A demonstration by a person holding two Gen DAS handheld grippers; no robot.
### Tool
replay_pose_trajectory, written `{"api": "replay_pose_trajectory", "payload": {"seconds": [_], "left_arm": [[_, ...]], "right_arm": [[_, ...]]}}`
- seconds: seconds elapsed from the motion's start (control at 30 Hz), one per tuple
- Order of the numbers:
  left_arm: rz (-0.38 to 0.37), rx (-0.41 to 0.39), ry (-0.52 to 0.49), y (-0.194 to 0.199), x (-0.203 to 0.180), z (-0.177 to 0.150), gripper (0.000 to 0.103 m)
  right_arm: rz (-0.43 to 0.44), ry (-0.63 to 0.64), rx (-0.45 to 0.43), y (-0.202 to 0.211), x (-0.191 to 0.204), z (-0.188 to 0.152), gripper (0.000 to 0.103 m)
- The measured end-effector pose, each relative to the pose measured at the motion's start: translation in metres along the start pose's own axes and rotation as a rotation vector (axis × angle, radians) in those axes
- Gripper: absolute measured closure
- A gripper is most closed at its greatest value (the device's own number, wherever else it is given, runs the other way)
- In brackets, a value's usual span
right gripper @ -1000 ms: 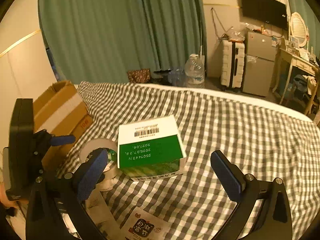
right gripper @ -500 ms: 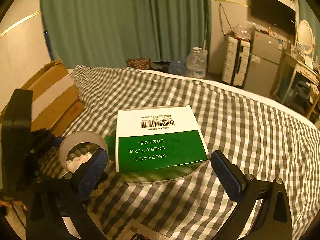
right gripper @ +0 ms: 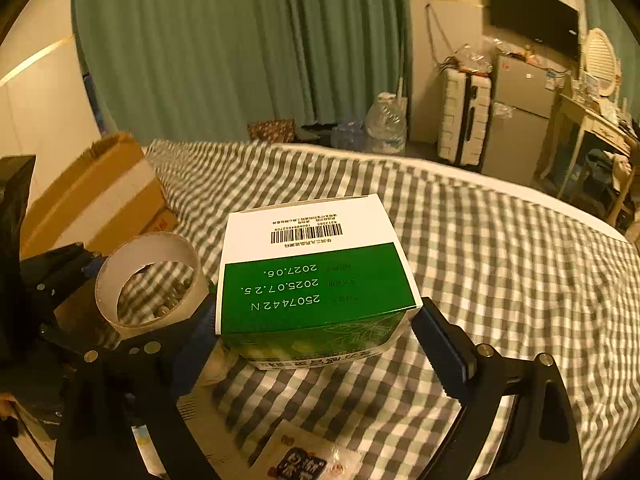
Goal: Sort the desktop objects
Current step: 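Grasp the clear tape roll with the left tool while the right tool grasps the green medicine box, then carry the tape roll and medicine box over the cardboard box with both tools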
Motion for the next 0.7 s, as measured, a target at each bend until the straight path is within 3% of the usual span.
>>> {"api": "replay_pose_trajectory", "payload": {"seconds": [0.33,0.7], "left_arm": [[0.007,-0.099,-0.018,0.080,-0.016,0.023,0.019],[0.073,-0.223,-0.031,0.193,-0.012,0.022,0.019]], "right_arm": [[-0.056,-0.113,-0.133,0.096,0.001,0.027,0.010],[-0.086,-0.225,-0.297,0.201,0.022,0.043,0.010]]}}
Point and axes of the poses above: each gripper's, at about its wrist camera, not at the fingertips, and y roughly against the way its jaws point, x to its left, z to its top, the point moved 6 cm from there along -y, roughly the way its jaws point, and after that the axes turned 12 degrees about -z, right-handed, at the moved point
